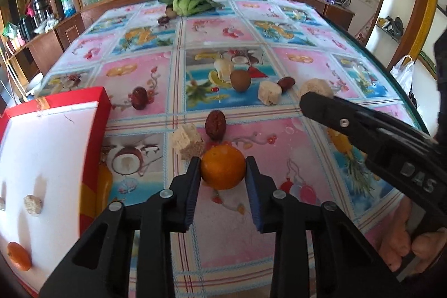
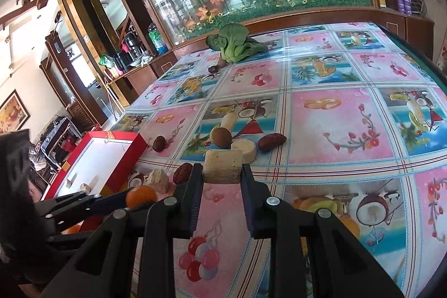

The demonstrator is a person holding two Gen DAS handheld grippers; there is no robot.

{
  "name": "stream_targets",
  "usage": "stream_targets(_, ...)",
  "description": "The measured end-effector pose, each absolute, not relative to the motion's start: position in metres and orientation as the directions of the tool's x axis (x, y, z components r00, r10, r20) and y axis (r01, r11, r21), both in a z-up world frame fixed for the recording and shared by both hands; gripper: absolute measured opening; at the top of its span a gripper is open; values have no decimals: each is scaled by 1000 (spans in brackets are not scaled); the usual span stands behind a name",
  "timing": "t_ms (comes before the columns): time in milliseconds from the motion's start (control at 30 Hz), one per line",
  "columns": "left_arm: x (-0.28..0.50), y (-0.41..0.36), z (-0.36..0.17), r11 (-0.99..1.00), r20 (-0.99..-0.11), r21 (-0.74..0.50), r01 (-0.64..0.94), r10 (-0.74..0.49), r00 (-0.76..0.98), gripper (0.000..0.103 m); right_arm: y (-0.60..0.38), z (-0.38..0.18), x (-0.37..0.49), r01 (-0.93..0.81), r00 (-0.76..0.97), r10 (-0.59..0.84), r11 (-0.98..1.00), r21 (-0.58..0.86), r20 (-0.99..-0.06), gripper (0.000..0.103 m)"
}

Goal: Organize fruits
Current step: 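Carry the orange and cube over the tray and open both tools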

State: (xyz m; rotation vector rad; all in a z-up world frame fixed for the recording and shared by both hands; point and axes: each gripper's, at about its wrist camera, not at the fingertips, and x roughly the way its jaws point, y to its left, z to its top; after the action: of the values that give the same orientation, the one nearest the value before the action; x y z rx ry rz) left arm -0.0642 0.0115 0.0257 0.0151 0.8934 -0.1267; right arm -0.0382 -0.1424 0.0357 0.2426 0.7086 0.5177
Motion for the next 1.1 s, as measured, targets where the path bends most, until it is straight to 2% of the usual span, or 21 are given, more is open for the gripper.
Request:
stream_targets(333,-106,32,67,994,-675,-65,85,-107,730,34,-143,36,-36,-345,654,502,864,367,-566,25)
stream_targets(467,-122,62,88,996,-629,-83,43,-86,772,34,-137,42,-43,-338,682,479,877,343,-553,25)
stream_targets(600,-134,104,105,995,-590,-92,-28,-32,806,34,-100,50,-56,-407,648,519,855,323,-558,25)
stream_targets(867,-152,189,108,982,-579,-51,-181,119,807,34,17,93,-82,-643,534,648,728,238,-542,25)
stream_targets(1100,-154,243,93,963,-609,-29,-267,195,769,34,95,77,-87,-723,419,654,660,204,-629,25)
